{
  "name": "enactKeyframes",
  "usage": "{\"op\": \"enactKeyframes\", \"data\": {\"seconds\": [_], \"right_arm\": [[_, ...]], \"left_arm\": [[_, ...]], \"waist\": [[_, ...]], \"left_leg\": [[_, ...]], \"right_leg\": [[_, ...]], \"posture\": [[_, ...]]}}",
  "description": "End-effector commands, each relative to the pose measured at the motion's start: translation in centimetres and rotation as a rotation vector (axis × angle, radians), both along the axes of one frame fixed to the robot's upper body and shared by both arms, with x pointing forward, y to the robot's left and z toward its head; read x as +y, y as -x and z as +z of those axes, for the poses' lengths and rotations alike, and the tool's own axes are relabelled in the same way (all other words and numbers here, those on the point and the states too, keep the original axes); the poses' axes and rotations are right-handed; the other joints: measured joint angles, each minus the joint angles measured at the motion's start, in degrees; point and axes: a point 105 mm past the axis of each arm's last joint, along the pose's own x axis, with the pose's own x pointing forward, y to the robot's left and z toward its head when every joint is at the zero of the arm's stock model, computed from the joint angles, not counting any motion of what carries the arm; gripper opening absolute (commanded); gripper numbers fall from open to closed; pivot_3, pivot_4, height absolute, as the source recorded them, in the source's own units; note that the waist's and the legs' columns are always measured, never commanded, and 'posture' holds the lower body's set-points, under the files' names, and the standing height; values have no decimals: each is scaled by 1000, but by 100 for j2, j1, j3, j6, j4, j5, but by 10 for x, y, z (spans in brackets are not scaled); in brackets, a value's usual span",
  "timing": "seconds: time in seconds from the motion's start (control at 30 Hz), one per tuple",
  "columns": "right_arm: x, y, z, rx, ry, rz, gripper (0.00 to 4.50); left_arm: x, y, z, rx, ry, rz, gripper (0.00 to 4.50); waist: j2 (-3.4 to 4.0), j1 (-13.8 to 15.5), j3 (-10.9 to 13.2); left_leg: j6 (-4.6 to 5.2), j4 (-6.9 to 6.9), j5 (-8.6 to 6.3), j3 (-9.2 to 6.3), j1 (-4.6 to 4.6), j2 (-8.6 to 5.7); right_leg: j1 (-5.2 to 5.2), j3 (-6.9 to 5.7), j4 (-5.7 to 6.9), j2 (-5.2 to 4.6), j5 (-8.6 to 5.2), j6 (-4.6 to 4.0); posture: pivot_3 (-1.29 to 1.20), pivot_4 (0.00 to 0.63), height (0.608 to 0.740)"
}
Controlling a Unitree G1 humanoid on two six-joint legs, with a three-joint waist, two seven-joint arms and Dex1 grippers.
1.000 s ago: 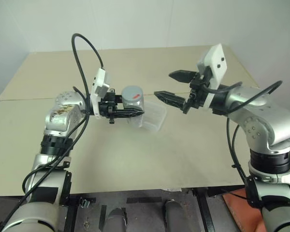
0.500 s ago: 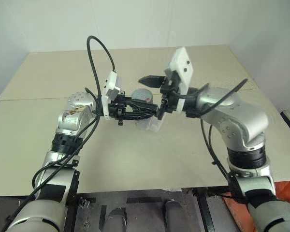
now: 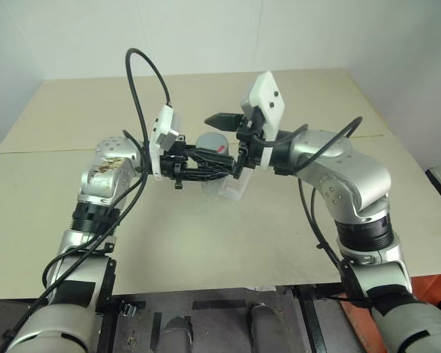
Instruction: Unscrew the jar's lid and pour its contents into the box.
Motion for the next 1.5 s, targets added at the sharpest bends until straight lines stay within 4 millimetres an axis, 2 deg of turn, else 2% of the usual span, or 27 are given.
{"op": "enactKeyframes", "data": {"seconds": [0.03, 0.27, 0.77, 0.93, 1.07, 1.3, 1.5], "right_arm": [[-26, -8, 15, -61, -33, -95, 4454], [-53, -17, 14, -61, -27, -191, 4454], [-76, -15, 14, -62, -31, -252, 4454], [-61, 15, 21, -69, -51, -110, 4454], [-43, 24, 26, -80, -53, -48, 4454], [-14, 14, 17, -82, -8, -48, 4454], [-3, 9, 19, -86, -14, -40, 4454]], "left_arm": [[6, 6, 13, -45, 20, -24, 1939], [9, 7, 14, -40, 13, -22, 1939], [12, 6, 12, -21, 21, -2, 1939], [6, -1, 7, 7, 45, 23, 1939], [-5, -2, 6, 5, 51, -6, 1939], [-15, -2, 8, -8, 63, -26, 1939], [-15, -1, 9, -15, 58, -35, 1939]], "waist": [[0, 0, 0], [0, -3, 0], [0, -1, 0], [0, 10, 0], [0, 5, 0], [0, -1, 0], [0, 2, 0]], "left_leg": [[0, 0, 0, 0, 0, 0], [0, 0, 0, 0, -1, 0], [2, -1, -1, 2, -2, 1], [2, -1, -1, 1, -4, 0], [2, 0, -1, 1, 0, 0], [1, 0, -1, 1, -1, 0], [0, 0, 0, 0, -2, 0]], "right_leg": [[0, 0, 0, 0, 0, 0], [0, 0, -1, 0, 0, 0], [0, 0, -4, 0, 0, 0], [1, 0, -6, 0, 0, 0], [3, 0, -4, 0, 0, 0], [1, 0, -1, 0, 0, 0], [1, 0, -2, 0, 0, 0]], "posture": [[0, 150, 740], [0, 150, 740], [0, 150, 740], [0, 150, 740], [0, 150, 740], [0, 150, 740], [0, 150, 740]]}}
